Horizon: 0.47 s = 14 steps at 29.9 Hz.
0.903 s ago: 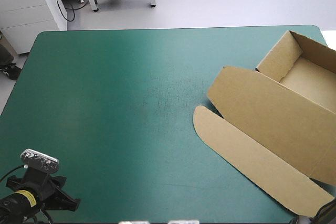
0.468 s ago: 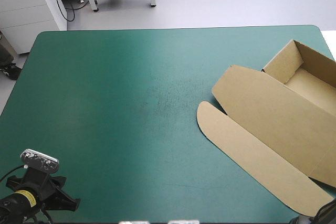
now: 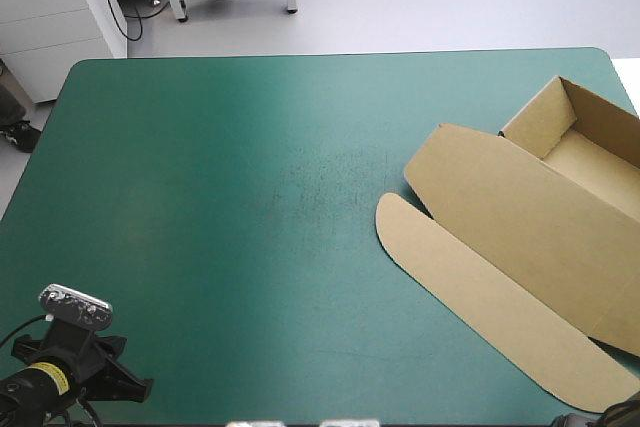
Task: Fold the box
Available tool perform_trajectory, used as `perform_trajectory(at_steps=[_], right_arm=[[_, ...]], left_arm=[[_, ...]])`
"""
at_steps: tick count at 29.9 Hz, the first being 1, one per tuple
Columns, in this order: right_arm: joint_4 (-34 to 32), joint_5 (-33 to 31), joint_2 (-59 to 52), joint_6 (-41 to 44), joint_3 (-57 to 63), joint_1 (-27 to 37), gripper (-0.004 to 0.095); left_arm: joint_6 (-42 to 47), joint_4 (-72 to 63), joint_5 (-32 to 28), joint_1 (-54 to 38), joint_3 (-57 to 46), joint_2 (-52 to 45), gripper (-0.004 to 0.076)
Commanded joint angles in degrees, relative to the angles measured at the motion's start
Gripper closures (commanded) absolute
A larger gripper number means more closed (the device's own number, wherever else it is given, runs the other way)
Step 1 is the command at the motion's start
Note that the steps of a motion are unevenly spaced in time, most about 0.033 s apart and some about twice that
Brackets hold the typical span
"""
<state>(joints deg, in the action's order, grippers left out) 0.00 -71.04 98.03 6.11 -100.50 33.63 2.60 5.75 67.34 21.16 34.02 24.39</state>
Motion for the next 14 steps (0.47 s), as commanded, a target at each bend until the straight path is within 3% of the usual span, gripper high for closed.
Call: perform_trajectory(at_steps=[1, 7, 14], right_arm=[[0.0, -0.8, -5.2, 0.1, -0.6, 0.4, 0.0450], [2.7, -0.8, -10.9, 0.1, 7.0, 0.4, 0.0450], [17.2, -0.8, -19.4, -5.7, 12.3, 0.4, 0.0451]], left_arm=[[0.6, 0.1, -2.5, 0.1, 1.3, 0.4, 0.0731], [0.6, 0.1, -2.4, 0.1, 1.3, 0.4, 0.0731], [0.6, 0.1, -1.3, 0.1, 1.3, 0.4, 0.0731]])
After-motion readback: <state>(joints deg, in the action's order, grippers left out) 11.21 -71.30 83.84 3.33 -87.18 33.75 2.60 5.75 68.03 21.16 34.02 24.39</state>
